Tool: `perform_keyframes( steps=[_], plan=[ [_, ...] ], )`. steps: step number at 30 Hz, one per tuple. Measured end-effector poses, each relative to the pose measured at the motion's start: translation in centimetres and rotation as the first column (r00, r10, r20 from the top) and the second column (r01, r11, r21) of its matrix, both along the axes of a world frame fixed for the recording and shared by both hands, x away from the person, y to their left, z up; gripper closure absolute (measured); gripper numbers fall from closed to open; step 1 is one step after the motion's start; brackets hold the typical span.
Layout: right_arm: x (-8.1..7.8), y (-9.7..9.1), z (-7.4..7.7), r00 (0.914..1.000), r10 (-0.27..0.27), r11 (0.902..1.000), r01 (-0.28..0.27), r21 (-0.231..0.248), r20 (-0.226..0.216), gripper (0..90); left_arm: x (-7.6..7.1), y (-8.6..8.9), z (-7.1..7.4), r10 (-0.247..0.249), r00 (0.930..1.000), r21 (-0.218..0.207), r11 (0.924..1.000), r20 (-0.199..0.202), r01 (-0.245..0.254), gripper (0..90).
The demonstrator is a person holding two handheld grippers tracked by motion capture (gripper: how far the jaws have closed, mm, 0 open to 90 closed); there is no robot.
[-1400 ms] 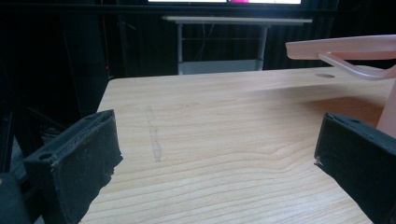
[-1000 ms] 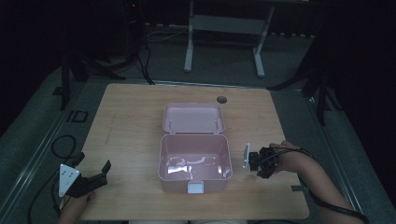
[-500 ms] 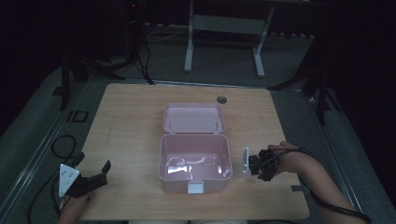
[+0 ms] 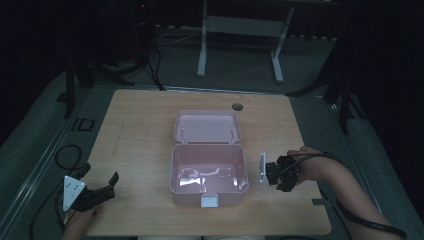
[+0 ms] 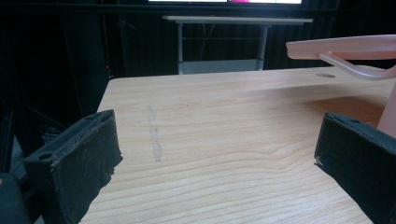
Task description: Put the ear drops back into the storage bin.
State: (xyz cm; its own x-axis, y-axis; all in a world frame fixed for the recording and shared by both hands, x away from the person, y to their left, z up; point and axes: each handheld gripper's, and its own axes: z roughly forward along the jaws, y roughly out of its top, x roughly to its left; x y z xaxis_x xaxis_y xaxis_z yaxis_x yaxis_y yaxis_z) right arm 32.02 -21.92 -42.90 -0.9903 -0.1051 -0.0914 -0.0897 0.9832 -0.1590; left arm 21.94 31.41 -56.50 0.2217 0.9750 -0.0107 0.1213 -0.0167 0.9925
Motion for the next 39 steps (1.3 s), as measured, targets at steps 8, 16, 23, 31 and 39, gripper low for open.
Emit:
perform_keyframes(
  steps=[8,16,23,31,39],
  plan=[
    [-0.3,1.1,3.2,0.9996,0.022,0.9998,-0.022,0.002,0.018,59.8,0.0,0.0,0.0,-0.001,1.0,-0.001,1.0,0.002,0.001,0.4],
    [-0.4,1.8,5.0,0.9997,0.016,0.9999,-0.016,-0.003,0.021,59.7,0.0,0.0,0.0,-0.001,1.0,0.001,1.0,0.002,0.001,0.4],
    [-0.5,3.0,6.0,0.9994,0.021,0.9996,-0.021,0.019,0.028,59.7,0.0,0.0,0.0,0.0,1.0,0.001,1.0,0.0,0.0,0.4],
    [-0.6,4.9,6.6,0.9995,0.03,0.9991,-0.03,0.03,0.007,59.7,0.0,0.0,0.0,-0.003,1.0,0.004,1.0,0.002,0.003,0.4],
    [-0.5,7.2,7.4,0.9986,0.049,0.998,-0.05,0.039,0.021,59.7,0.0,0.0,0.0,-0.002,1.0,0.001,1.0,0.001,0.002,0.4]
  ],
)
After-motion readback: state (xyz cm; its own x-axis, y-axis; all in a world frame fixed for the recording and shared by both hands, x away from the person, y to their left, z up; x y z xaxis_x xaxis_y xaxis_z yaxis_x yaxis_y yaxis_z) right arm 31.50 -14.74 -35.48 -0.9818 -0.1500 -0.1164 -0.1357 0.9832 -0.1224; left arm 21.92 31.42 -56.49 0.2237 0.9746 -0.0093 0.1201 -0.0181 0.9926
